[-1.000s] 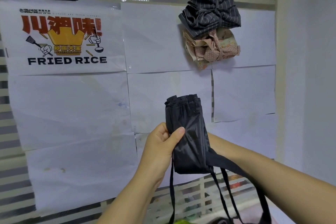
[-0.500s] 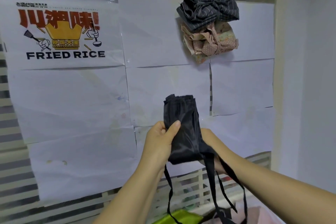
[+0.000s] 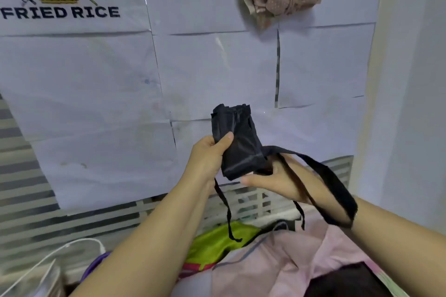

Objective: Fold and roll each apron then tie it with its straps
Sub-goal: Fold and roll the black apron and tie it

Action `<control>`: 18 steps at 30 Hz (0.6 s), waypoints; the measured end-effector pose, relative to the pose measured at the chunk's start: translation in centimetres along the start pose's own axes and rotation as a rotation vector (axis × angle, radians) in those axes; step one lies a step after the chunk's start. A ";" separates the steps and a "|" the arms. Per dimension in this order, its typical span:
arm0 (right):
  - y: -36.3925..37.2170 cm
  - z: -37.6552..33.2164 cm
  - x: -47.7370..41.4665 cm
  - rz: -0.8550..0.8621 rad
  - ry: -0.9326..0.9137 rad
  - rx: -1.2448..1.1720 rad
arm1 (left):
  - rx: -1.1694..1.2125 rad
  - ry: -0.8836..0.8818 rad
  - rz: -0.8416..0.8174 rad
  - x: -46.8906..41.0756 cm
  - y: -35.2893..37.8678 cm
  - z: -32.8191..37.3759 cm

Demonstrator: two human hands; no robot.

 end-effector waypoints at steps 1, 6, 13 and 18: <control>0.8 0.4 0.2 -0.069 0.002 -0.059 | 0.004 -0.055 0.007 0.2 -0.3 -1.7; 5.3 8.6 1.5 -0.383 0.379 -0.735 | 0.060 -0.403 0.014 3.9 -1.7 -11.2; 12.8 20.3 4.1 -0.354 0.924 -1.200 | -0.209 -0.571 -0.014 9.6 -3.8 -21.2; 15.4 26.8 6.6 -0.343 1.035 -0.717 | -0.333 -0.691 0.038 13.8 -5.4 -28.1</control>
Point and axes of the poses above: each hand's wrist, its own x-axis away from the middle knuckle, its own y-axis out of the palm, z = x × y, the point moved 9 cm from there along -x, towards the middle knuckle, and after that the axes turned 12 degrees about y, right-handed, at the moved point
